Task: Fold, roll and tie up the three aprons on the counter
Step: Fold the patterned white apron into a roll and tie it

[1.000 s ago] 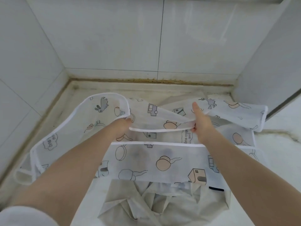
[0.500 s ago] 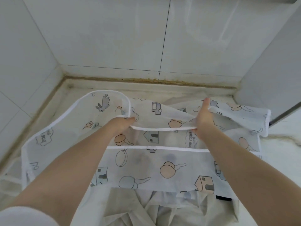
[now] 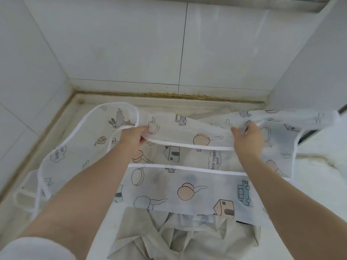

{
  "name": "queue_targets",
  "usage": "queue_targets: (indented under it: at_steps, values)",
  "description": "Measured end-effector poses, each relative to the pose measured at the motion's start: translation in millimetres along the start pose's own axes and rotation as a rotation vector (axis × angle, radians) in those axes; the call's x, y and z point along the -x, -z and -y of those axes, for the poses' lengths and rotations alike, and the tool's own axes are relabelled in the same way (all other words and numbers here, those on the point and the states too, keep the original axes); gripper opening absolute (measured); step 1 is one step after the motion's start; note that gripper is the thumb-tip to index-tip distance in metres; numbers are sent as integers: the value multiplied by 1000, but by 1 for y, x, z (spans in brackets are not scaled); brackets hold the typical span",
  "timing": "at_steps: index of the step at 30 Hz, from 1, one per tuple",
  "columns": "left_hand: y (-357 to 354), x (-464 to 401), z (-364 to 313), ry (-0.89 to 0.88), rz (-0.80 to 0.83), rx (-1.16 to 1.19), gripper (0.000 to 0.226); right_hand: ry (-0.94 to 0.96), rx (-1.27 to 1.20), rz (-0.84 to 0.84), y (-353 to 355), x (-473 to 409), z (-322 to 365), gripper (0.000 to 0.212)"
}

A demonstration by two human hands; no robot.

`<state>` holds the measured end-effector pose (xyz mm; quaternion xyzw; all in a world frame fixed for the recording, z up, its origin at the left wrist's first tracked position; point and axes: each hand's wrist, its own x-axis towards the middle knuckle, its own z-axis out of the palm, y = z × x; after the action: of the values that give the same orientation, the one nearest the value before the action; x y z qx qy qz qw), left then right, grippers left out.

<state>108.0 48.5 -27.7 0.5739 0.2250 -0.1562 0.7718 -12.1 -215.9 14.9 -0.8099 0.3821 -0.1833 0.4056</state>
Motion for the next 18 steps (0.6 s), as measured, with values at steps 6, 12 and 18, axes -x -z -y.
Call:
queue_targets:
  at_steps: [6,12,18]
  values:
    - [21,33,27,339,-146,-471,13,-303,656,468,32,10,-39,42]
    - [37,43,14,229,106,-902,114,144,1071,551,23,26,-21,17]
    - [33,28,-17,184,17,-606,140,816,938,570,-40,36,-5,50]
